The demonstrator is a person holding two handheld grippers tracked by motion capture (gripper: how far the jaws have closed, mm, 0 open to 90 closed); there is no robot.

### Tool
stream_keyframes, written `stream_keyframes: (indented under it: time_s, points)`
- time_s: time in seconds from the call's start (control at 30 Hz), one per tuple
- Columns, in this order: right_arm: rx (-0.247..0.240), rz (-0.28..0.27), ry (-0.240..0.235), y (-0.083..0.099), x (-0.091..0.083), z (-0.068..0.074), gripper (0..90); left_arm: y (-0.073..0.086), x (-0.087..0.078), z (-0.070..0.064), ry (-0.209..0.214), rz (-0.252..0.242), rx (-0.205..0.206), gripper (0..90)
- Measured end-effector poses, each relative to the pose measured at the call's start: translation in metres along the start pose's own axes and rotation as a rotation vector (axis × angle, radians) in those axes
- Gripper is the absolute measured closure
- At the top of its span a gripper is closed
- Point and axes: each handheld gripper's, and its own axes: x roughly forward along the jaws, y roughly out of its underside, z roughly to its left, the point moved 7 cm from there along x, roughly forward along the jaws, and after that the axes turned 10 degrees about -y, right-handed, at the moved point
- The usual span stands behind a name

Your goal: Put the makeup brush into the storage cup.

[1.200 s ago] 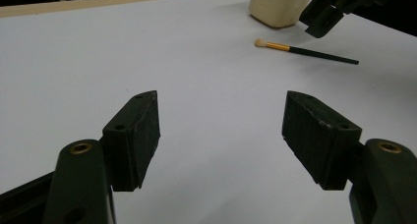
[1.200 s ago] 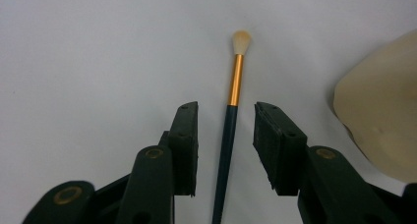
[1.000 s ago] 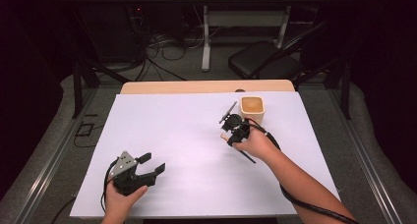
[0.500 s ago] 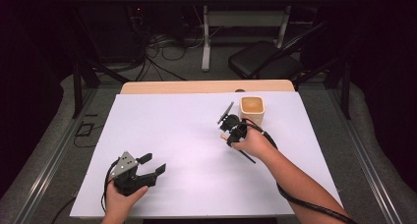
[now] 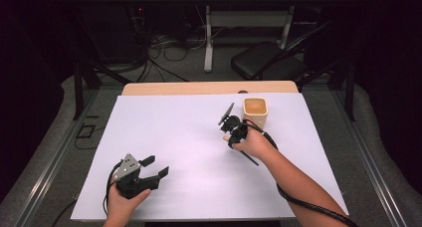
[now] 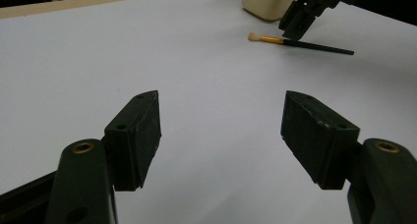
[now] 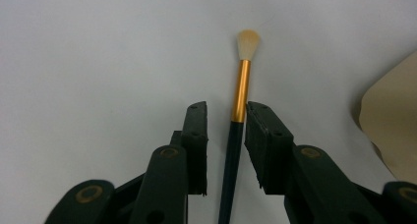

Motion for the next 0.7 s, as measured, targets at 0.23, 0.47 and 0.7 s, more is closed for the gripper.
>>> stream_keyframes:
  time_s: [0.23,0.47,0.7]
  points:
    - [0.009,-0.003,-0.005,-0.0009,0.0029,-0.0015,70.2,0.0,0.0002,-0.0007,0.002,0.0,0.001,31.9]
    - [0.008,0.007,-0.009,-0.0003,0.0053,-0.003,70.6,0.0002,0.0005,-0.0006,0.001,0.002,0.002,31.9]
    - [0.016,0.015,-0.007,-0.0006,0.0071,-0.0034,72.1,0.0003,0.0005,-0.0008,0.001,0.002,0.004,31.9]
